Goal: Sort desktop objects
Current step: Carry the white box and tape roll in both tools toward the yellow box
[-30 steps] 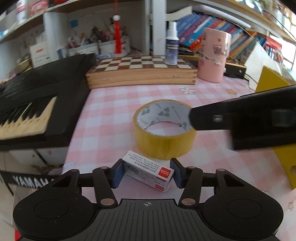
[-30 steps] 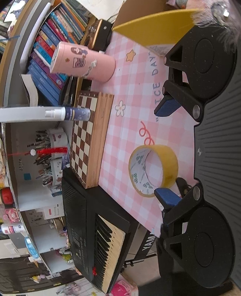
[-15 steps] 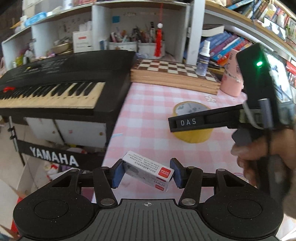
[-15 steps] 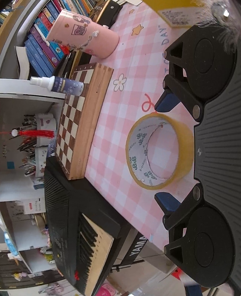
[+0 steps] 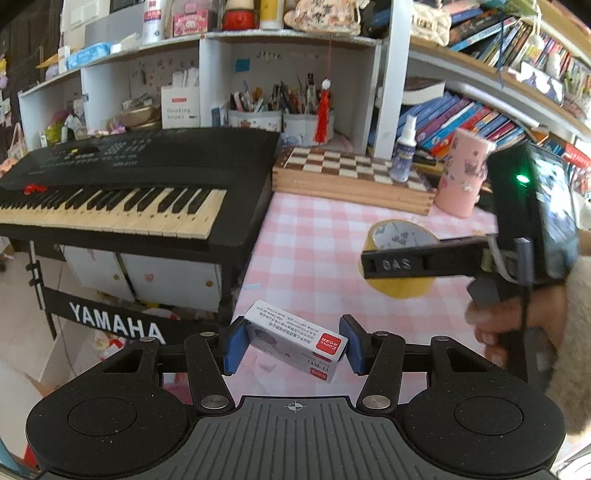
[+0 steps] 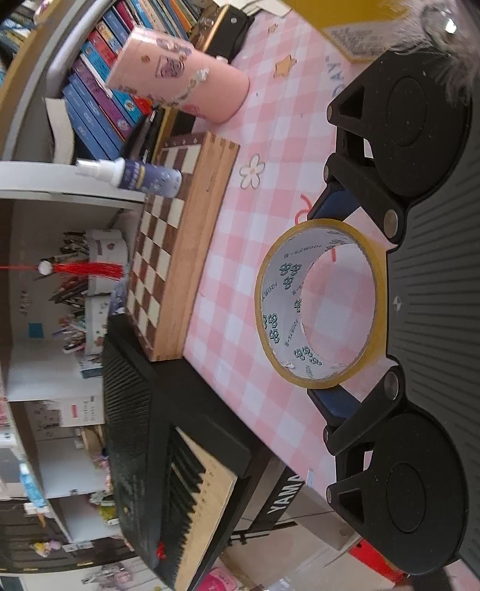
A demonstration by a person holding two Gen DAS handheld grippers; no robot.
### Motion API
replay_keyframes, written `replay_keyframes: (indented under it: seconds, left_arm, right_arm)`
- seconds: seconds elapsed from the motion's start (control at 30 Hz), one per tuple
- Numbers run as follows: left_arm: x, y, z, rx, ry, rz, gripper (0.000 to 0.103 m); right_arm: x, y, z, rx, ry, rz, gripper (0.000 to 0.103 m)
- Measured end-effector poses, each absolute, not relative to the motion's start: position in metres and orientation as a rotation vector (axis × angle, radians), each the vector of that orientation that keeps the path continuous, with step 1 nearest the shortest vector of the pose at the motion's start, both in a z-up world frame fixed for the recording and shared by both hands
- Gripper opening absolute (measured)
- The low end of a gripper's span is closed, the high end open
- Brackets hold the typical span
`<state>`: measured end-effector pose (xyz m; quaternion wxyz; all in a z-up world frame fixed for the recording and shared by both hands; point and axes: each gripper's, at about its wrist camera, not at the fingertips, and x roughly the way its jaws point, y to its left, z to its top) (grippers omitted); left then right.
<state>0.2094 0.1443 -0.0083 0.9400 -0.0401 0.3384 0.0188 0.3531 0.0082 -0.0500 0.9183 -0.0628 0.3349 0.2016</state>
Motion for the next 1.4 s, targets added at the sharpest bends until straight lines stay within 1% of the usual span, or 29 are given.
replay_keyframes:
  seconds: [0.37,0.57,0.87,1.4]
  left_arm:
    - [0.173,0.139,0.014,-0.089,0.627,-0.043,0.052]
    - [0.147,0.138,0.023,-0.09,0.603,-0.099,0.052]
    - [0.109,0.13,0.025,-0.072,0.594,-0.206,0.052]
    - [0.054,0.111,0.016,-0.012,0.641,-0.375,0.052]
  right_arm:
    - [0.269,-0.036,0.001,-0.082,0.607,0.425,0.089]
    - [0.218,-0.055,0.017,-0.049,0.591,0.385,0.089]
    - [0.149,-0.07,0.016,-0.036,0.598,0.285,0.089]
    - [0.045,-0.089,-0.001,0.031,0.647,0.129,0.089]
